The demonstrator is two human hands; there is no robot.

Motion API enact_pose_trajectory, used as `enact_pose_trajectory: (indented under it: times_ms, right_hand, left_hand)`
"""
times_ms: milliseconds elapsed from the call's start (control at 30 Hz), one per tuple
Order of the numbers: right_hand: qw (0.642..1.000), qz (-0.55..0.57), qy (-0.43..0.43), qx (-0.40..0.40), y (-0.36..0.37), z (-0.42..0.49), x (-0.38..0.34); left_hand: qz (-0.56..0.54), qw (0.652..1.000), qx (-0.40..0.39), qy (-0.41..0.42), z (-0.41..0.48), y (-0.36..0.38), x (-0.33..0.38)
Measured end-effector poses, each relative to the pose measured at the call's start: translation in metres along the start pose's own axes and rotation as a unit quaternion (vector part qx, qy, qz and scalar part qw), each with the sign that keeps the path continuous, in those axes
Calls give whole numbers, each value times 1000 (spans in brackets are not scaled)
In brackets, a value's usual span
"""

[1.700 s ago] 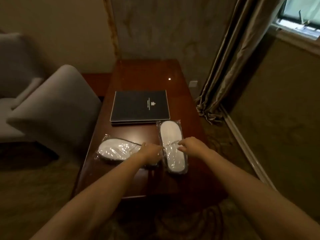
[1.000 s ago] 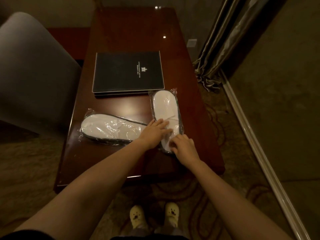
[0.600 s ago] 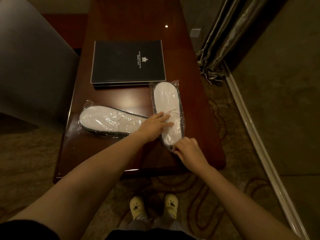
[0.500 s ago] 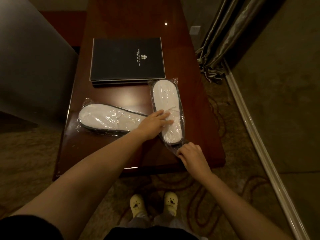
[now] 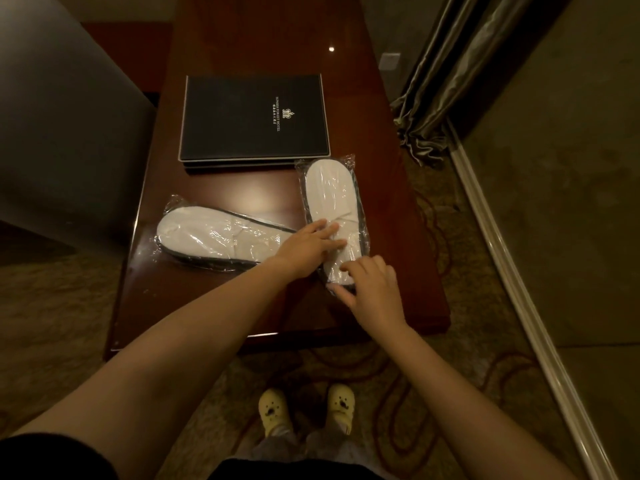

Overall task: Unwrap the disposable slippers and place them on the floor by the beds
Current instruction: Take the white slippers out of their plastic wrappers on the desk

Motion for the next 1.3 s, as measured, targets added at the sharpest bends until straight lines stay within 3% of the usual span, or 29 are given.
enact_pose_trajectory:
  times_ms: [67, 133, 333, 500, 567, 667, 767, 1133, 1233, 1300]
  right_hand:
    - [993, -35, -28, -107, 15, 0, -8]
    - [987, -57, -51, -141, 29, -11, -10]
    - [999, -14, -41, -25, 32, -46, -1]
    - [998, -15, -62, -26, 24, -54, 1]
    - [999, 6, 29, 17, 15, -49, 6]
    - [972, -1, 218, 92, 5, -27, 20]
    - [949, 67, 306, 21, 7, -10, 31]
    - [939, -2, 344, 9, 4, -29, 51]
    - [929, 11, 360, 90, -6, -17, 51]
    - [946, 43, 308, 98, -7, -8, 44]
  left_hand:
    - [0, 1000, -3, -3, 0, 0, 0]
    - [1, 1000, -3, -3, 1, 0, 0]
    - [-16, 1000, -5, -4, 0, 0, -1]
    - [-21, 1000, -5, -10, -1, -1, 0]
    - [-19, 1000, -4, -8, -1, -1, 1]
    - [-18, 1000, -5, -9, -2, -2, 2]
    - [-11, 1000, -4, -10, -2, -3, 3]
    - [-8, 1000, -4, -9, -3, -4, 2]
    - [-8, 1000, -6, -9, -3, -5, 4]
    - [-10, 1000, -5, -12, -4, -5, 5]
Point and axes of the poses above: each hand's wrist, its own z-axis towards the middle knuckle, its own y-axis out of the palm, x = y × z, the point moved 1 cm from there along z, towards the middle knuckle, and after that the axes turned 9 degrees about x, right-handed, at the moved point
